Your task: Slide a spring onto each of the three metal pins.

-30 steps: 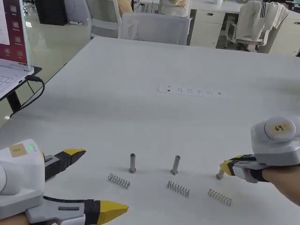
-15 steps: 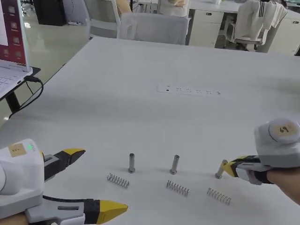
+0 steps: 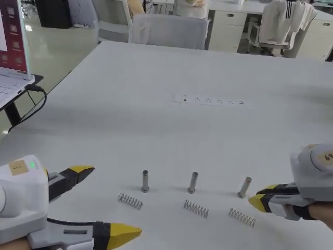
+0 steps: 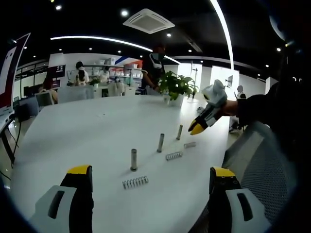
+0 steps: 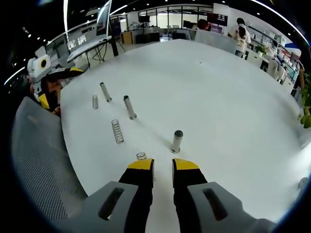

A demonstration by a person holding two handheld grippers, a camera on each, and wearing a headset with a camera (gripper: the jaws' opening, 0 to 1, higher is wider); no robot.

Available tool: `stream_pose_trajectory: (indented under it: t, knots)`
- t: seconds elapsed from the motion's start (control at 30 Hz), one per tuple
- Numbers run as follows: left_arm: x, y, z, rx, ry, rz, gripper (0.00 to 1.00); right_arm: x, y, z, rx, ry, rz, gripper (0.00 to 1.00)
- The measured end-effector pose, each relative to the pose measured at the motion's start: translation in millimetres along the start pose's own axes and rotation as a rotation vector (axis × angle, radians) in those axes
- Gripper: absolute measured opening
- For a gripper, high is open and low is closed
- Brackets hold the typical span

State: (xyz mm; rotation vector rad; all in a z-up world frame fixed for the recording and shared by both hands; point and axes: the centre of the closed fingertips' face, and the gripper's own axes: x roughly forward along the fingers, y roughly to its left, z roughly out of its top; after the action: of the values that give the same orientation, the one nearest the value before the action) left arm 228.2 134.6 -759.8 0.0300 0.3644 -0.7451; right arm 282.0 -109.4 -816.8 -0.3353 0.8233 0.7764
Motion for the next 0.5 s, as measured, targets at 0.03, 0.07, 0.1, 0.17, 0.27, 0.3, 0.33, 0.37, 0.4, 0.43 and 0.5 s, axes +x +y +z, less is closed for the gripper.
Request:
stream_pose_trajectory:
  t: [0.03,0.07,0.1,0.17,0.27,0.3,0.33,0.37,0.4,0.43,0.5]
  knots:
    - [0.1,-0.2,-0.1,0.0,0.001,-0.001,0.97,0.0,3.5,-2.5,0.001,0.006,0.007,0.14]
    - [0.2,-0.5,-0.1,0.001,0.001,-0.001,0.97,0.4,6.6,-4.1,-0.008,0.011,0.023,0.15]
    - [0.4,-0.8,-0.3,0.0,0.002,-0.002,0.97,1.4,8.9,-5.6,-0.021,0.013,0.04,0.15]
    - [0.7,-1.5,-0.4,0.001,0.002,-0.003,0.97,3.6,12.3,-11.7,-0.038,0.036,0.06,0.16]
    - [0.8,-2.7,-0.7,0.001,0.004,-0.005,0.97,7.1,14.9,-19.4,-0.086,0.072,0.067,0.15]
    - [0.7,-2.9,-0.9,0.001,0.005,-0.005,0.97,8.7,16.0,-21.2,-0.095,0.08,0.069,0.15]
    - [0.6,-2.9,-1.1,0.001,0.006,-0.005,0.97,9.5,16.3,-22.4,-0.107,0.087,0.069,0.15]
    - [0.3,-2.7,-1.2,0.001,0.006,-0.004,0.97,11.1,16.5,-24.4,-0.127,0.097,0.074,0.15]
    - [0.1,-2.3,-1.3,0.001,0.007,-0.003,0.97,12.1,16.8,-25.6,-0.137,0.106,0.074,0.15]
    - [-0.1,-2.1,-1.3,0.0,0.007,-0.002,0.97,12.7,17.8,-27.2,-0.149,0.117,0.077,0.15]
    - [-0.6,-1.7,-1.5,0.0,0.007,-0.001,0.97,14.4,18.3,-28.2,-0.159,0.123,0.085,0.15]
